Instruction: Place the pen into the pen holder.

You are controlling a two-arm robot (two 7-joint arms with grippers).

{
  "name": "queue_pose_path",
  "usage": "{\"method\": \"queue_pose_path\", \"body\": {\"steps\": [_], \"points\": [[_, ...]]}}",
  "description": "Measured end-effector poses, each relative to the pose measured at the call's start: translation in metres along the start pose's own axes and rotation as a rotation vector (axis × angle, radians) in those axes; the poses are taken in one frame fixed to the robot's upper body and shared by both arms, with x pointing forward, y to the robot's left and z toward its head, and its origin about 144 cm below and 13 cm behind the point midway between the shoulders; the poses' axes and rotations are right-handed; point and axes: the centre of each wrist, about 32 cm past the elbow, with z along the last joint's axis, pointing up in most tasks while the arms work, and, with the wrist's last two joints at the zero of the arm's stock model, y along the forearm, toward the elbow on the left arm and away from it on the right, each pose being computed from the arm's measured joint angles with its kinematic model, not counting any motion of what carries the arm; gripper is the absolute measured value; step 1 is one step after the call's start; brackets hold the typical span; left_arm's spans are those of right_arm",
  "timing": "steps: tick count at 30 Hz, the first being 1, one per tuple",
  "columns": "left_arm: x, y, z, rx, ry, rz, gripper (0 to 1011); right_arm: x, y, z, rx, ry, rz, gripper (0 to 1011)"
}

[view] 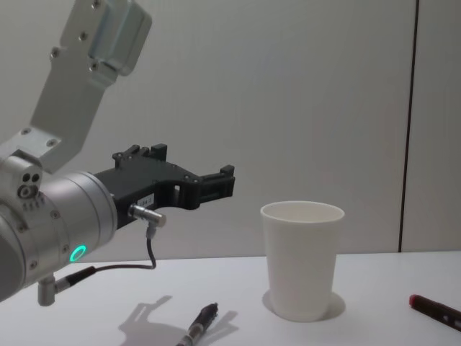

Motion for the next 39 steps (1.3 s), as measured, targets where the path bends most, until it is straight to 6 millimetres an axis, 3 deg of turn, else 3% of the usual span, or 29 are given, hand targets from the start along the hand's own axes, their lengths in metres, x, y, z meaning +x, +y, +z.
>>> {"method": "queue_pose_path", "body": {"steps": [27, 36, 39], "points": [[0.0, 0.0, 0.0, 0.0, 0.0, 0.0, 1001, -0.004, 0.026, -0.011, -0.032, -0.009, 0.055, 1001], [0.0, 0.0, 0.0, 0.0, 0.0, 0.0, 1001, -0.005, 0.028, -0.012, -0.033, -0.01, 0.067, 792], [0.0, 0.0, 0.0, 0.0, 0.0, 0.0, 1001, -0.005, 0.029, -0.012, -0.034, -0.009, 0.068, 763]]}}
